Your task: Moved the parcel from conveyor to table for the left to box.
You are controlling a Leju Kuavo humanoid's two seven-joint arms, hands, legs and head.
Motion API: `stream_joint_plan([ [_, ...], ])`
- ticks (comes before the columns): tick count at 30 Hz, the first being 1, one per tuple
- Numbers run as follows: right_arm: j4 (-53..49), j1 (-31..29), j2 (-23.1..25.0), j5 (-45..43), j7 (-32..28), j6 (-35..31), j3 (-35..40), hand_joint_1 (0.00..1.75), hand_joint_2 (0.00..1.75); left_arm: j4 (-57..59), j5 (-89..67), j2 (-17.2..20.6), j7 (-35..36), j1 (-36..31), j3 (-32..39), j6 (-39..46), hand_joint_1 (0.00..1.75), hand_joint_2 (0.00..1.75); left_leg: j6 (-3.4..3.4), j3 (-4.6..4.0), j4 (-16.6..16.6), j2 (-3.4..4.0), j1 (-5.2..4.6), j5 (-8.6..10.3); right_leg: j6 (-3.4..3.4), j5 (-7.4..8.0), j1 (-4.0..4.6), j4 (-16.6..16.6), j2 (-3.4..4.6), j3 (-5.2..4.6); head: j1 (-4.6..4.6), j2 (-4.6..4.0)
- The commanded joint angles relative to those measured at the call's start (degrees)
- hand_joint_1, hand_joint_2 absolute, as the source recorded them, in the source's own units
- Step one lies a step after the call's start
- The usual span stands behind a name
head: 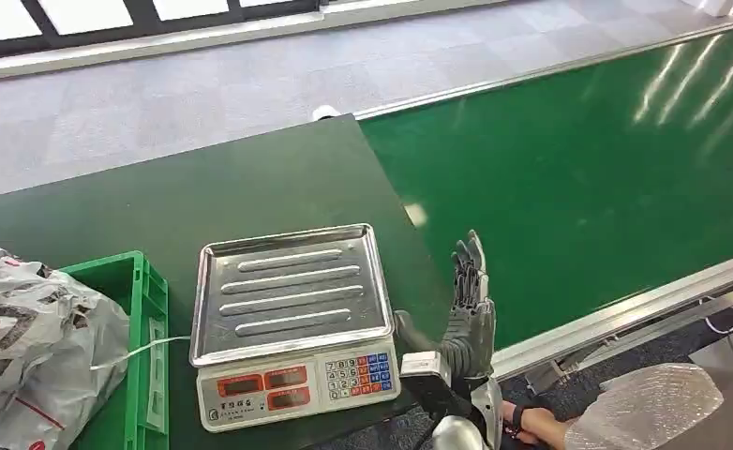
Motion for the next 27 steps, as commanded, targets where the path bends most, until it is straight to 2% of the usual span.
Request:
stream_joint_plan([
  [1,1.4,-0.3,0.4,0.9,1.1,0.7,0.1,0.00,1.75,17.2,-31.4,-0.3,14.8,-6.9,6.7,4.1,1.75,1.75,0.02,-0.01,-0.1,-0.19,-0.02,0.11,-0.01,0.05,-0.01,0.0,-0.12,0.03,0.00,-0.02],
  [2,1.2,-0.4,0.3,1.1,1.5,1.0,0.1,0.00,1.75,21.8,-38.2,0.2,18.5,-7.9,8.4,4.1,1.75,1.75,0.02,0.00,0.0,-0.17,-0.01,0.09,0.00,0.04,-0.01,0.0,-0.11,0.03,0.00,0.00],
  [6,1.2,-0.5,0.2,1.2,1.7,1.1,0.1,0.00,1.75,24.5,-37.1,0.9,17.5,-8.5,8.9,6.0,1.75,1.75,0.04,-0.02,-0.2,-0.21,-0.03,0.23,-0.01,0.15,-0.03,-0.1,-0.13,0.01,0.00,0.00],
  [12,1.9,-1.3,-0.6,1.7,2.3,2.5,0.6,0.00,1.75,33.3,-63.9,3.3,28.2,-6.7,14.2,5.8,1.75,1.75,0.02,-0.05,-0.2,0.10,0.00,0.28,-0.08,0.30,0.01,-0.2,0.13,-0.11,0.00,0.00],
  [14,2.5,-1.4,-1.1,1.5,2.3,2.3,1.2,0.00,1.75,36.8,-65.3,9.9,33.5,-7.2,11.5,4.8,1.75,1.75,0.04,-0.01,-0.2,0.04,-0.04,0.29,-0.07,0.28,-0.03,-0.2,0.09,-0.06,0.00,0.00],
  [15,3.0,-1.6,-1.4,1.3,2.2,2.0,1.5,0.00,1.75,39.6,-65.3,13.2,38.2,-8.2,7.1,5.5,1.75,1.75,0.03,0.00,-0.3,0.08,-0.02,0.35,-0.08,0.36,0.00,-0.2,0.17,-0.07,-0.02,0.00],
  [16,3.1,-1.5,-1.6,1.1,2.1,1.8,1.7,0.00,1.75,41.2,-65.3,14.1,40.4,-8.8,4.9,4.7,1.75,1.75,0.02,0.01,-0.2,0.15,-0.02,0.27,-0.08,0.29,-0.01,-0.2,0.22,-0.07,0.02,0.00],
  [19,3.0,-1.2,-2.0,0.7,2.0,1.5,2.1,0.00,1.75,43.6,-65.3,15.1,43.3,-9.3,2.6,3.8,1.75,1.75,0.00,-0.02,-0.2,0.00,0.04,0.26,-0.10,0.24,0.06,-0.1,0.05,-0.04,-0.02,0.00],
  [22,3.0,-1.0,-2.9,0.3,2.2,1.6,2.7,0.00,1.75,44.5,-65.3,14.9,44.6,-7.2,3.9,3.2,1.75,1.75,-0.01,-0.08,-0.2,-0.06,0.03,0.31,-0.08,0.25,0.05,-0.2,0.04,-0.15,-0.02,0.00],
  [24,3.6,-0.9,-3.3,0.0,2.2,1.5,3.1,0.00,1.75,45.6,-65.3,16.7,46.1,-5.6,3.9,2.5,1.75,1.75,0.02,-0.02,-0.2,0.05,0.02,0.31,-0.04,0.27,0.04,-0.2,0.15,-0.11,0.00,0.00],
  [27,4.0,-0.8,-3.3,0.0,2.1,1.2,3.2,0.00,1.75,47.0,-65.3,15.6,44.3,-4.7,6.1,4.0,1.75,1.75,0.00,-0.02,-0.3,0.29,-0.01,0.25,-0.05,0.27,0.01,-0.2,0.36,-0.14,-0.02,0.00],
])
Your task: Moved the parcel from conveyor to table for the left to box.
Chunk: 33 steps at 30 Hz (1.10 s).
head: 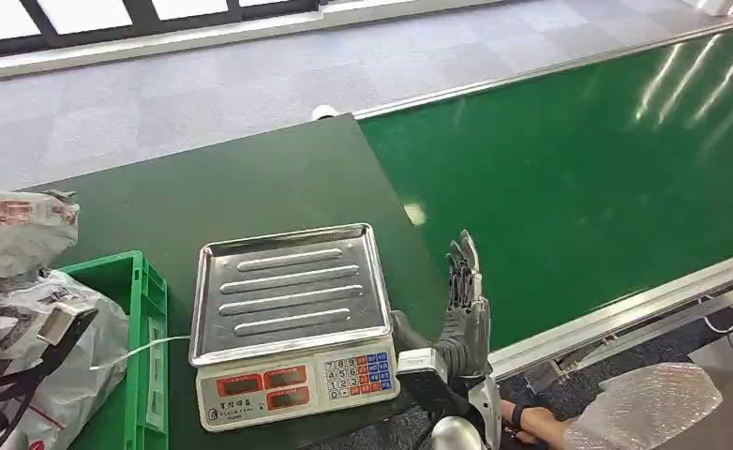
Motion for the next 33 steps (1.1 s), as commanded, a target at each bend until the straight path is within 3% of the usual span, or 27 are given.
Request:
stream_joint_plan([
  [1,4.0,-0.8,-3.0,-0.7,0.1,-0.6,2.5,0.00,1.75,11.7,-4.2,3.5,0.6,1.3,-1.3,0.2,1.75,1.75,0.06,0.10,-0.2,0.12,-0.01,0.06,0.02,0.10,-0.01,-0.2,0.17,0.04,-0.02,0.00],
  [17,4.2,-0.7,-3.1,-0.9,0.2,-0.6,2.8,0.00,1.75,13.2,-4.2,4.5,2.0,1.8,-1.1,-2.1,1.75,1.75,0.07,-0.11,-0.1,-0.09,-0.01,0.11,0.02,0.12,-0.01,-0.1,0.03,-0.11,0.00,0.00],
  [24,2.8,1.2,-4.3,-1.1,0.5,-0.9,2.9,0.00,1.75,16.5,-4.2,2.9,1.8,2.5,2.3,-4.8,1.75,1.75,0.09,-0.06,-0.2,-0.09,-0.01,0.13,0.03,0.15,-0.01,-0.2,0.05,-0.04,0.00,0.00],
  [25,2.8,1.3,-4.3,-1.1,0.6,-0.9,3.0,0.00,1.75,16.8,-4.2,3.4,2.8,2.6,2.4,-5.6,1.43,1.75,0.07,-0.07,-0.1,-0.10,-0.01,0.07,0.02,0.08,0.00,-0.1,0.02,-0.05,0.00,0.00],
  [26,2.8,1.4,-4.3,-1.1,0.6,-1.0,3.1,0.00,1.75,17.1,-4.2,2.8,3.3,2.7,2.9,-6.1,0.05,1.75,0.09,-0.07,-0.2,-0.10,-0.03,0.11,0.03,0.12,-0.02,-0.2,0.05,-0.06,0.00,0.00],
  [28,2.8,1.4,-4.1,-1.0,0.8,-1.1,3.3,0.00,1.75,17.1,-4.2,2.8,5.1,2.7,3.0,-5.6,0.00,1.75,0.05,-0.07,-0.1,-0.07,-0.02,0.05,0.00,0.06,-0.01,-0.1,0.04,-0.07,0.00,0.00],
  [29,2.7,1.3,-4.0,-0.9,0.9,-1.1,3.3,0.00,1.75,17.1,-4.2,3.1,6.0,2.6,2.8,-6.0,0.00,0.00,0.08,-0.10,-0.2,-0.09,-0.01,0.12,0.01,0.13,0.00,-0.2,0.05,-0.09,0.00,0.00],
  [31,1.8,1.7,-3.3,0.2,1.8,-1.7,2.8,0.00,1.75,12.4,4.2,-4.4,-4.0,2.9,10.6,-1.9,0.00,0.00,0.06,-0.13,-0.1,-0.09,-0.02,0.10,0.01,0.11,-0.02,-0.1,0.05,-0.12,0.00,0.00],
  [33,0.9,2.3,-3.0,1.3,2.6,-1.9,2.6,0.00,1.75,4.6,21.2,-9.9,-12.6,3.9,14.8,-4.0,0.00,0.00,0.10,-0.16,-0.2,-0.22,-0.02,0.16,0.04,0.14,-0.01,-0.2,-0.06,-0.12,0.00,0.00],
])
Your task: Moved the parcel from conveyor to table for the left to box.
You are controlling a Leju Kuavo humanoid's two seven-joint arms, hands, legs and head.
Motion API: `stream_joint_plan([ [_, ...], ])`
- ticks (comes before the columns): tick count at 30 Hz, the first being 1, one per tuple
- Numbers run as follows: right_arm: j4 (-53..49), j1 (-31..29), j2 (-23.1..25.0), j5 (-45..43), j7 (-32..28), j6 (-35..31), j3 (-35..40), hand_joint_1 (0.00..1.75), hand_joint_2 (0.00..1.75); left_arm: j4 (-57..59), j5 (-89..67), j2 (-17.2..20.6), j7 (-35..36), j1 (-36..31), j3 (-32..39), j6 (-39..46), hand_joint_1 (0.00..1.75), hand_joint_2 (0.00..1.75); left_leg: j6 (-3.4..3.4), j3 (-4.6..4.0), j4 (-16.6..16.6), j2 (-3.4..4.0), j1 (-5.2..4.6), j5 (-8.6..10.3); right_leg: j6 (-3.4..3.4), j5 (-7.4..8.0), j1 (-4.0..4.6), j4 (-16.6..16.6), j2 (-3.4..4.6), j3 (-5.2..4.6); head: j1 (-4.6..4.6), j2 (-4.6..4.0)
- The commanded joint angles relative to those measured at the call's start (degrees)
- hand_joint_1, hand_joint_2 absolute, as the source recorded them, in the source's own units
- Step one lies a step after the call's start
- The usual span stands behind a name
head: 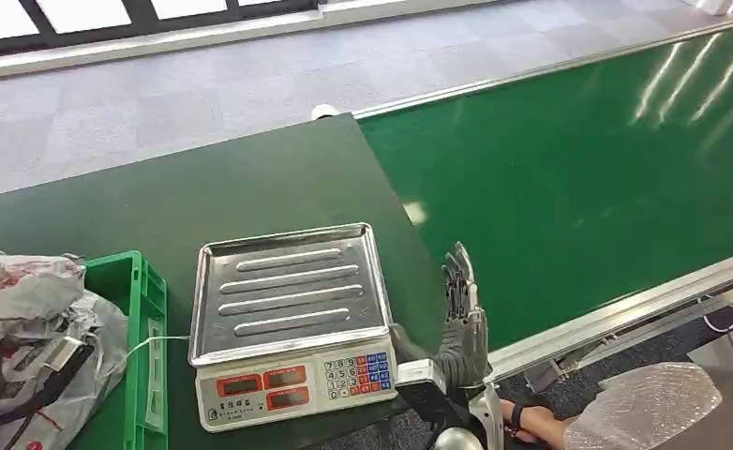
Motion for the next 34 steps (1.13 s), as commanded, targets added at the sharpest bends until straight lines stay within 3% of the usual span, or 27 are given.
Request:
stream_joint_plan([
  [1,-0.3,0.8,-0.6,2.4,2.3,-1.1,0.6,0.00,1.75,-11.6,36.0,-16.2,-21.3,1.4,14.4,-3.4,0.00,0.00,0.12,-0.15,-0.1,-0.35,-0.02,0.15,0.08,0.08,-0.01,-0.1,-0.25,-0.01,0.00,-0.02],
  [2,0.0,0.8,-0.6,2.7,2.4,-1.2,0.8,0.00,1.75,-15.4,51.5,-17.8,-25.8,3.0,15.1,-7.8,0.00,0.00,0.11,-0.15,0.0,-0.34,-0.04,0.10,0.08,0.02,-0.03,-0.1,-0.28,-0.03,-0.02,0.00],
  [4,0.5,0.5,-0.3,2.9,2.2,-1.3,0.9,0.00,1.75,-20.0,66.9,-20.0,-30.0,6.3,16.1,-11.4,0.00,0.00,0.13,-0.17,0.0,-0.34,0.02,0.09,0.09,0.05,0.02,-0.1,-0.28,0.00,0.02,0.00],
  [8,0.2,0.5,0.1,3.9,2.7,-0.9,0.8,0.00,1.75,-28.9,85.6,-21.9,-35.4,13.6,14.1,-12.1,0.00,0.00,0.14,0.02,-0.1,0.19,-0.10,0.00,0.10,0.10,-0.09,-0.2,0.22,0.02,0.02,0.00],
  [11,-0.1,0.9,0.9,4.7,3.1,-1.1,0.5,0.00,1.75,-31.4,83.5,-23.2,-40.6,15.0,11.1,-3.7,0.00,0.00,0.17,-0.07,-0.1,0.09,-0.07,-0.04,0.08,0.07,-0.09,-0.1,0.10,-0.05,0.02,0.00],
  [14,-0.8,1.6,0.5,4.9,3.5,-2.2,0.9,0.00,1.75,-31.8,91.7,-23.2,-44.3,14.1,7.3,-2.6,0.00,0.00,0.16,-0.18,0.0,-0.14,-0.04,-0.01,0.09,0.03,-0.06,-0.1,-0.11,-0.07,0.00,0.00],
  [18,-0.8,1.7,0.2,4.7,3.4,-2.3,0.9,0.00,1.75,-31.9,92.6,-23.2,-44.7,13.9,7.2,-2.2,0.00,0.00,0.16,-0.19,0.0,-0.20,-0.06,0.05,0.08,0.07,-0.08,-0.1,-0.15,-0.10,0.02,0.00],
  [24,-1.8,2.8,-2.0,4.4,3.3,-4.4,2.3,0.00,1.75,-37.6,107.9,-26.0,-49.1,15.0,5.7,-8.9,0.00,0.00,0.16,-0.21,0.0,-0.19,-0.06,0.01,0.10,0.05,-0.08,0.0,-0.15,-0.10,0.02,0.00],
  [28,-5.9,4.0,-1.4,3.1,1.5,-4.4,-2.7,0.00,1.75,-41.3,117.5,-27.7,-48.3,18.5,4.4,-17.2,0.00,0.00,0.19,-0.19,0.0,-0.16,-0.07,0.00,0.13,0.06,-0.09,-0.1,-0.10,-0.08,0.02,0.00],
  [30,-8.5,4.6,-2.3,-1.1,0.4,-3.7,-4.3,0.00,1.75,-40.7,120.1,-28.9,-48.3,20.2,6.7,-20.7,0.00,0.00,0.18,-0.16,0.0,-0.12,-0.09,-0.02,0.13,0.05,-0.11,-0.1,-0.08,-0.07,0.02,0.00],
  [32,-11.5,5.3,-3.2,-11.8,-1.6,1.7,-5.9,0.00,1.75,-38.8,121.5,-28.6,-46.5,20.1,7.7,-24.5,0.00,0.00,0.22,-0.14,-0.1,-0.13,-0.13,0.02,0.15,0.09,-0.15,-0.1,-0.05,-0.06,0.02,0.00],
  [34,-11.7,5.5,-3.4,-15.3,-3.1,4.1,-7.8,0.00,1.75,-37.7,121.5,-28.9,-46.4,20.0,8.6,-26.1,0.00,0.00,0.20,-0.13,0.0,-0.15,-0.19,-0.02,0.13,0.03,-0.20,0.0,-0.10,-0.08,0.00,0.00],
])
